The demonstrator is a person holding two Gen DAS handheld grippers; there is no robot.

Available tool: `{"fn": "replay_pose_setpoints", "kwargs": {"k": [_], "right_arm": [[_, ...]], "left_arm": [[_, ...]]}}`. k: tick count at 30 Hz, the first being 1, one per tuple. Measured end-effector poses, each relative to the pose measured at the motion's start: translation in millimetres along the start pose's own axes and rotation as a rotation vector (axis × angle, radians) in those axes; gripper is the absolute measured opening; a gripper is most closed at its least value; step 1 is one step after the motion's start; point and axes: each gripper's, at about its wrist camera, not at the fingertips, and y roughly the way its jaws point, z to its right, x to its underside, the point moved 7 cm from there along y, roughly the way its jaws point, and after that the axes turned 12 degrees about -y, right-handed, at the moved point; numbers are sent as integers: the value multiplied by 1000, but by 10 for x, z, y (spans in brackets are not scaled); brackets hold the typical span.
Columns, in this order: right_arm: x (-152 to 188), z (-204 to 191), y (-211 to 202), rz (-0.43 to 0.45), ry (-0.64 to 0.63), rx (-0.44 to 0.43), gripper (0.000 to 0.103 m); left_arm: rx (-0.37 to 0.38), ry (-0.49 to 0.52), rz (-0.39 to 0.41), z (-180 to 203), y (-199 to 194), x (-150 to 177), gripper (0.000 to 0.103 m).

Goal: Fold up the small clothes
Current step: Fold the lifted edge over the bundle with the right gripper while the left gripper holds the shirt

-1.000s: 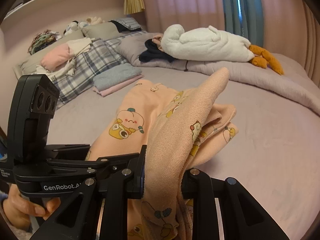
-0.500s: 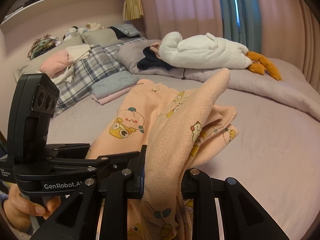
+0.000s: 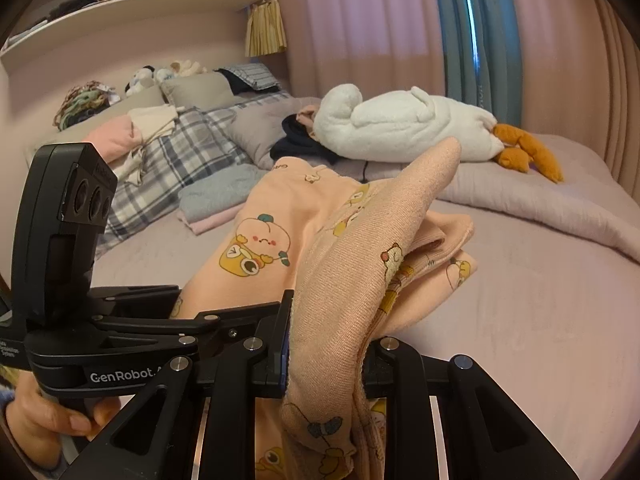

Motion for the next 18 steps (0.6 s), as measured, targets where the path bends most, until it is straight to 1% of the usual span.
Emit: {"fn": "replay_pose_setpoints", "kwargs": {"k": [6,18], "right_arm": [[-46,7,61,2,5,-5,25],[-35,21,352,-38,17,-36,25]], "left_arm": [[-18,6,7,-80,63,-54,33],[-46,-21,-8,-342,260,-100,35]]}}
